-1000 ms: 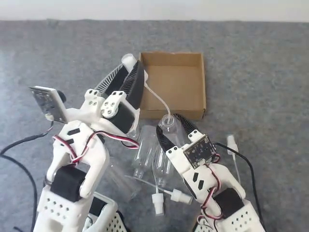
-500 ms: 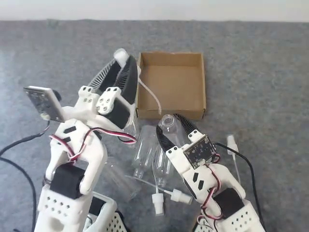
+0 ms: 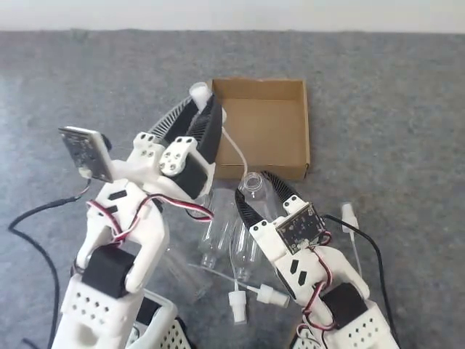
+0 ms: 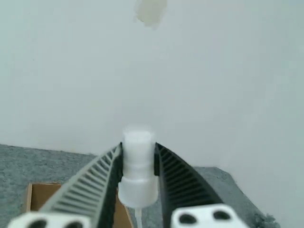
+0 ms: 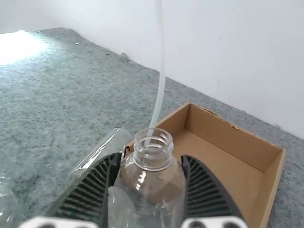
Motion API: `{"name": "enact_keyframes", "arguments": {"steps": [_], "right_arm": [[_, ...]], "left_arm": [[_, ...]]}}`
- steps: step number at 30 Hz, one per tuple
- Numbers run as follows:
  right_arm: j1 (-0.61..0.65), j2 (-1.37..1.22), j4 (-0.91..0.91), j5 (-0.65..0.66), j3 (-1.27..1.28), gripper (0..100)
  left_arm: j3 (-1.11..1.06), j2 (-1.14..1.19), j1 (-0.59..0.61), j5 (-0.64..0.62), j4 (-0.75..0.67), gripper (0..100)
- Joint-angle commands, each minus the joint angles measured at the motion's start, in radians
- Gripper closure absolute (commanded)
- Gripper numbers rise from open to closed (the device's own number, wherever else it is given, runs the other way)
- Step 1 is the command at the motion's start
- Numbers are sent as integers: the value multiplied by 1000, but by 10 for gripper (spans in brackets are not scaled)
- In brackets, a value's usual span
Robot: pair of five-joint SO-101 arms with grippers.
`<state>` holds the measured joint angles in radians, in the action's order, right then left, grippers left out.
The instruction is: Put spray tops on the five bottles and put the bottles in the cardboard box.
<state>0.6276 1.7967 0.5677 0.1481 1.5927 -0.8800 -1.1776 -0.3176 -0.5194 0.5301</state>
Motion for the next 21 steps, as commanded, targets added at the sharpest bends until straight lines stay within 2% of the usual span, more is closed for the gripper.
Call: {"name": "enact_keyframes", "arguments": {"steps": [1, 10, 21], "right_arm": [[10, 18, 4, 15, 5, 992], [10, 18, -1, 17, 6, 992], [7, 18, 5, 17, 5, 992]], "left_arm": [[104, -21, 11, 5, 2, 988], [209, -21, -48, 3, 137, 988], [168, -18, -60, 9, 137, 988]]}}
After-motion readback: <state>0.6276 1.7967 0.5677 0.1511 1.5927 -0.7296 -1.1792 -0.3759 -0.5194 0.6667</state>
